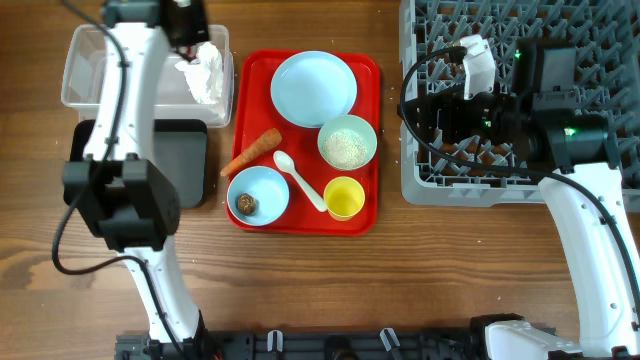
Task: Sort waste into correct bins and load items into the dishwasher rack
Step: 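Move the wrapper to the clear bin and release it, then grasp the orange carrot on the tray with the left gripper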
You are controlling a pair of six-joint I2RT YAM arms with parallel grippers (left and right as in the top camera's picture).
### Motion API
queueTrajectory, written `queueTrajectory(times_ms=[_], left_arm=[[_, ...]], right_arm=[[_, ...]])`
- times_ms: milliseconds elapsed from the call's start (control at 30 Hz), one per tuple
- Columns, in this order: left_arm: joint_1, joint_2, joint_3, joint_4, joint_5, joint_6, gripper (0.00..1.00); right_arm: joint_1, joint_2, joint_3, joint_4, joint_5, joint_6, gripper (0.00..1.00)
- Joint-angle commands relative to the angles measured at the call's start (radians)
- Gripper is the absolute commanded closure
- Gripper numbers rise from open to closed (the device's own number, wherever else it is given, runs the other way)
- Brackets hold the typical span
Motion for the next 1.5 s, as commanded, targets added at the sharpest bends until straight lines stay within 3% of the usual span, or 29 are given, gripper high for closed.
queueTrajectory(times_ms=[0,33,67,100,133,167,233,433,533,633,800,1100,1233,1300,1400,1467], left_arm=[[0.063,0.045,-0.009,-0.018,0.069,-0.061,0.9],[0.072,0.053,-0.009,-0.023,0.069,-0.061,0.82],[0.077,0.064,-0.009,-0.035,0.069,-0.061,0.48],[0.077,0.069,-0.009,-0.045,0.069,-0.061,0.37],[0.077,0.071,-0.009,-0.055,0.069,-0.061,0.19],[0.077,0.072,-0.009,-0.066,0.069,-0.061,0.07],[0.077,0.072,-0.009,-0.067,0.069,-0.061,0.01],[0.068,0.057,-0.009,-0.08,0.083,-0.056,0.01],[0.031,0.028,-0.009,-0.089,0.155,0.03,0.03],[-0.039,0.007,-0.009,-0.13,0.163,0.03,0.03],[-0.176,0.008,-0.009,-0.409,0.162,0.048,0.15],[-0.253,0.007,-0.009,-0.7,0.117,0.101,0.18],[-0.251,0.008,-0.009,-0.697,0.141,0.171,0.15],[-0.253,0.008,-0.031,-0.657,0.237,0.38,0.13],[-0.251,0.008,-0.116,-0.542,0.22,0.393,0.04],[-0.251,0.008,-0.243,-0.433,0.174,0.393,0.03]], right_arm=[[-0.002,0.01,0.021,0.006,-0.006,0.009,0.04],[-0.002,0.01,0.021,0.006,-0.006,0.008,0.04],[-0.002,0.01,0.021,0.005,-0.006,0.008,0.04],[-0.002,0.01,0.021,0.005,-0.006,0.008,0.04],[-0.002,0.01,0.021,0.006,-0.006,0.009,0.04],[-0.002,0.01,0.021,0.006,-0.006,0.008,0.04],[-0.002,0.01,0.021,0.006,-0.006,0.008,0.04],[-0.002,0.01,0.021,0.006,-0.006,0.008,0.04],[-0.002,0.01,0.021,0.006,-0.006,0.008,0.04],[-0.002,0.01,0.021,0.006,-0.006,0.008,0.04],[-0.002,0.01,0.021,0.002,-0.006,0.009,0.04],[-0.002,0.01,0.021,-0.002,-0.006,0.008,0.03],[-0.002,0.01,0.021,0.0,-0.006,0.009,0.03],[-0.002,0.01,0.021,-0.001,-0.006,0.009,0.03],[-0.002,0.01,0.021,-0.002,-0.006,0.009,0.03],[-0.002,0.01,0.021,-0.003,-0.006,0.008,0.03]])
